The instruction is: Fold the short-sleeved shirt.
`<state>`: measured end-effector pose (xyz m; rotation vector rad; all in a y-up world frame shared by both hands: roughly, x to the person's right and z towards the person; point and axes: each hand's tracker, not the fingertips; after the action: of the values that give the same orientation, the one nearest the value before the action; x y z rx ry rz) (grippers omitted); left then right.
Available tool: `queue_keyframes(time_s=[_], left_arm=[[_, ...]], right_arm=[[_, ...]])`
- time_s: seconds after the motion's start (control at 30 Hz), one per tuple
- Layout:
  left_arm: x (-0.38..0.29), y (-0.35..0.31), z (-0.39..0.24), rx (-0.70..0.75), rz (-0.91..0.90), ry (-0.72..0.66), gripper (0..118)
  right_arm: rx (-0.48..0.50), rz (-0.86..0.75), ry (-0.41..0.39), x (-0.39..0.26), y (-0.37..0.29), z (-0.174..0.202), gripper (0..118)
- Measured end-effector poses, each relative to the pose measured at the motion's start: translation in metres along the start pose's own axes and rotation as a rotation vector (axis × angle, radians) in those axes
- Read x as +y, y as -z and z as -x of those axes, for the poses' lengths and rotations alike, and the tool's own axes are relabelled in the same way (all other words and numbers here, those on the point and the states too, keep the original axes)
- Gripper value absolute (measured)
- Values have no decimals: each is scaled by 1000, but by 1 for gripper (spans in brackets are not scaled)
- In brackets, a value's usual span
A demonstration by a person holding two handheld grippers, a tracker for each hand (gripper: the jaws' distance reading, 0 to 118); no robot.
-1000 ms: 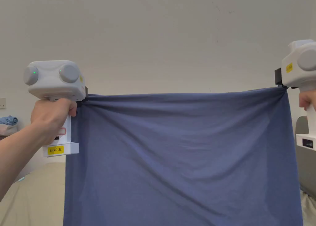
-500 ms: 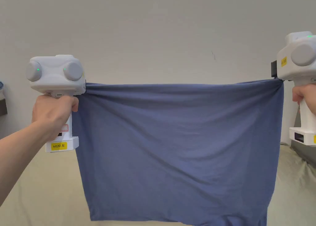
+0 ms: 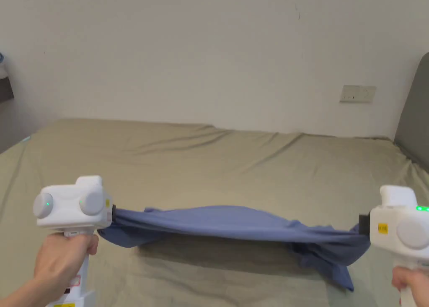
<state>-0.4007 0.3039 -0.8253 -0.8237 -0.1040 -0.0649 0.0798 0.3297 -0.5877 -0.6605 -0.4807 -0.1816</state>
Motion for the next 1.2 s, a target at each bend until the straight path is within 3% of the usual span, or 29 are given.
queue_keyframes(time_s=[0.17,0.37,0.73,0.9,1.0,1.03,1.07,1.1,1.13,1.17,1.2], left_arm=[[-121,8,30,1,180,-6,1],[-209,-29,68,-73,210,25,1],[-260,-131,116,-197,195,21,1],[-283,-144,109,-176,225,70,1],[-292,-137,112,-192,265,33,1],[-293,-134,110,-191,261,32,2],[-293,-135,108,-191,249,46,15],[-293,-137,107,-181,234,64,54],[-292,-136,108,-175,245,66,113],[-293,-135,108,-162,262,63,117],[-298,-143,117,-155,274,22,110]], right_arm=[[-2,173,106,-127,-11,-14,2],[30,231,164,-222,-55,-44,2],[68,246,231,-271,-155,-100,2],[65,290,227,-288,-166,-102,2],[47,309,233,-295,-152,-103,3],[41,314,233,-295,-150,-103,7],[19,308,235,-295,-151,-101,20],[-32,282,228,-291,-157,-98,50],[-18,285,230,-289,-159,-97,96],[4,279,237,-286,-164,-98,111],[13,265,243,-283,-169,-97,112]])
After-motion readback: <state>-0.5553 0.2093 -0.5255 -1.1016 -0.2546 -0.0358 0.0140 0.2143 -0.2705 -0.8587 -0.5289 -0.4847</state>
